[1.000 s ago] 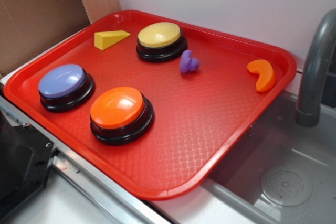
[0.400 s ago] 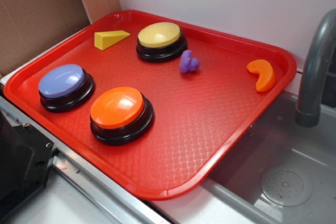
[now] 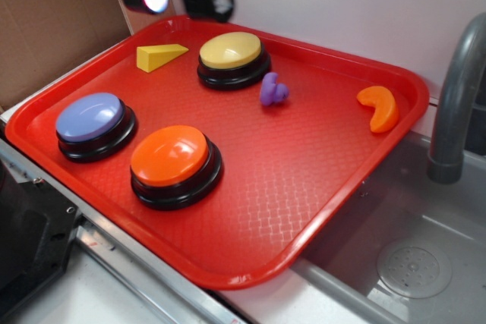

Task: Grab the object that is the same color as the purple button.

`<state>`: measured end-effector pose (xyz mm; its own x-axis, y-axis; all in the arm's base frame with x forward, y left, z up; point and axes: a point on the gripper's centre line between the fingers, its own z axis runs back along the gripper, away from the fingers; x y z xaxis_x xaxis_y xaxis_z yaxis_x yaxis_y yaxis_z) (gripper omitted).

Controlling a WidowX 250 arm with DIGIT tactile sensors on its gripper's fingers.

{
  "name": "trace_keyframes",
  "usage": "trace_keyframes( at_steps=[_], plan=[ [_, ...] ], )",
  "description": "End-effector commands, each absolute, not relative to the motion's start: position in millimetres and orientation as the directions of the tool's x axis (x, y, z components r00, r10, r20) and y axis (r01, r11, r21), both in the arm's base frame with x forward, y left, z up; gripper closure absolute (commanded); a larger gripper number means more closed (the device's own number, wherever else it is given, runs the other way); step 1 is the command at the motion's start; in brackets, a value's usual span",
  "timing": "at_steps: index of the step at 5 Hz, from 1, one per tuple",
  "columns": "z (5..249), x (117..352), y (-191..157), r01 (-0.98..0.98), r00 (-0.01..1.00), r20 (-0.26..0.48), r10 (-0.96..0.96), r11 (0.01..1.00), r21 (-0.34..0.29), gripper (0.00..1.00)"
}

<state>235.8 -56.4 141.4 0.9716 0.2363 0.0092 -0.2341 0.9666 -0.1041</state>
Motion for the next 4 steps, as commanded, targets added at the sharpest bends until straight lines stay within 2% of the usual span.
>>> trace_keyframes(
  at_steps=[1,3,4],
  plan=[
    [98,297,-62,-0.407,0.894,0.123,0.431,0.895,-0.185,0.0],
    [42,317,-55,-0.52,0.847,0.066,0.527,0.848,-0.1,0.0],
    [29,324,-54,-0.556,0.825,0.068,0.561,0.827,-0.082,0.0]
  ],
)
